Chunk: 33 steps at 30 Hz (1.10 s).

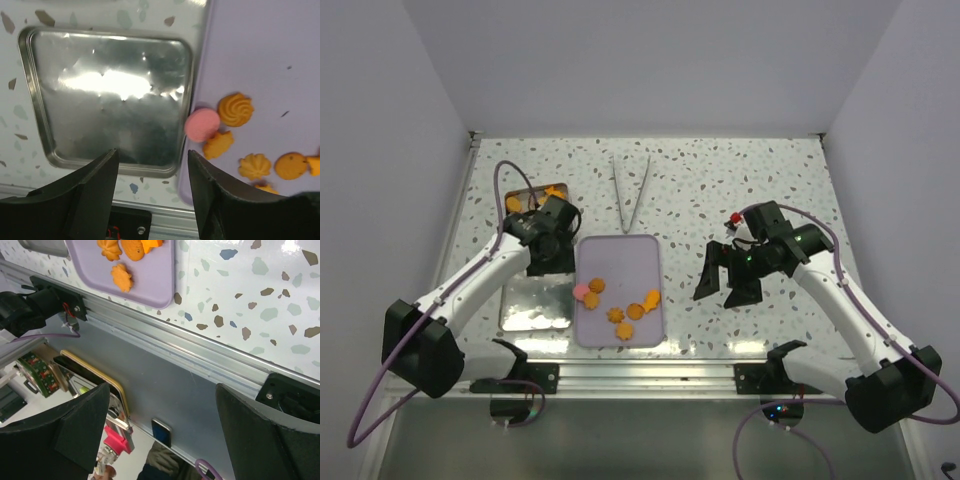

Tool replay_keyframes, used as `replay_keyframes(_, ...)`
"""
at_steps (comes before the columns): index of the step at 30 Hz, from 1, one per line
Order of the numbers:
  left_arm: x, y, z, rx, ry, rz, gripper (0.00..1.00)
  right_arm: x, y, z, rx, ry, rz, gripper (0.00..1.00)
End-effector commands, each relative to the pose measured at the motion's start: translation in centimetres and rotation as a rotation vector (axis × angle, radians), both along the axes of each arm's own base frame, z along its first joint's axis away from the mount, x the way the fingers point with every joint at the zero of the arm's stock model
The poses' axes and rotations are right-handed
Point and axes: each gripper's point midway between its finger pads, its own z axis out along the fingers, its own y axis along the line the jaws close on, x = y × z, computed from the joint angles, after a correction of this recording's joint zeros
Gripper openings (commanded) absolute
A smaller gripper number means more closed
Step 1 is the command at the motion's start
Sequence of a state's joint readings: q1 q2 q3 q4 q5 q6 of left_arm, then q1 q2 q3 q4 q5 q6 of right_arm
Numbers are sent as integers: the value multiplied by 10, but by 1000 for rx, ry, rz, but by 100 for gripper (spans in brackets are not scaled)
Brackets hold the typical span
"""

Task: Pack the cookies

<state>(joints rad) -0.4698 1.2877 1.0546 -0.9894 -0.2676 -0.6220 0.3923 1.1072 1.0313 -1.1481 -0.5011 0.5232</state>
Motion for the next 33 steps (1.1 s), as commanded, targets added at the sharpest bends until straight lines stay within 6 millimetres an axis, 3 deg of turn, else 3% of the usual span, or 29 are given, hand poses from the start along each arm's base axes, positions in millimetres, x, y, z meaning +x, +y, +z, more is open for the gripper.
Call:
replay_keyframes(1, -22, 21, -15, 77, 57, 60, 62, 3, 8, 8, 49, -15, 10, 90)
replay_keyframes(5, -36, 27, -32, 96, 108, 72, 57, -3, 6, 6, 49, -10, 14, 90)
replay_keyframes(7, -34, 20, -38, 66, 105, 64, 57, -6, 4, 3, 45, -1, 16, 90)
replay_keyframes(16, -5, 2, -67, 85, 141, 44, 54, -7, 5, 3, 44, 2, 24, 90)
replay_keyframes(23, 29, -20, -67, 108, 120, 24, 54, -9, 3, 2, 36, 8, 29, 90)
replay_keyframes(30, 35, -17, -85, 181, 181, 18, 54, -7, 2, 3, 27, 3, 32, 90)
replay_keyframes(33, 39, -14, -81, 189, 156, 44, 54, -6, 2, 2, 21, 5, 36, 90)
